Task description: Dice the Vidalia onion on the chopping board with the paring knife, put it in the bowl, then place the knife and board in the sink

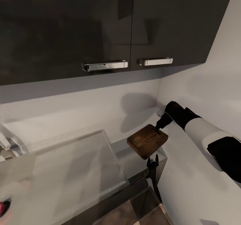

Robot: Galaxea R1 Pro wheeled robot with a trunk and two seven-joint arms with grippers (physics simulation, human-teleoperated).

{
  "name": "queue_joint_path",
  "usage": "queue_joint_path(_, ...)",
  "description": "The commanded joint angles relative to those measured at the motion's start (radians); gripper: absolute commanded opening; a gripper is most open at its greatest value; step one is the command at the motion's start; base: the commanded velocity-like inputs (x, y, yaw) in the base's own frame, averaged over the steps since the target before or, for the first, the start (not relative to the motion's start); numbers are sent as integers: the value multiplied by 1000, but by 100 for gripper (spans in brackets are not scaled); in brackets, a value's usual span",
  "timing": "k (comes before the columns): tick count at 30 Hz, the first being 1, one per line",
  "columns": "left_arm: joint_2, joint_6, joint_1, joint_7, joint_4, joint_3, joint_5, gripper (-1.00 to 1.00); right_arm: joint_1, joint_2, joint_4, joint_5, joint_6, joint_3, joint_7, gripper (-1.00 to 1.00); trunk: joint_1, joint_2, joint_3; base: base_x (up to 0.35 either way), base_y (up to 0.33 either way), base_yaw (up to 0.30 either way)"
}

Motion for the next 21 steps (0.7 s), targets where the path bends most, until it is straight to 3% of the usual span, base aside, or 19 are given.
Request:
queue_joint_path(1,0,0,0,-1,-2,0,0,100,-1,-1,-2,10,2,2,9,100,1,-2,-2,30,0,0)
queue_joint_path(13,0,0,0,-1,-2,0,0,100,-1,-1,-2,10,2,2,9,100,1,-2,-2,9,0,0)
queue_joint_path(21,0,0,0,-1,-2,0,0,100,-1,-1,-2,10,2,2,9,100,1,-2,-2,100,42,0)
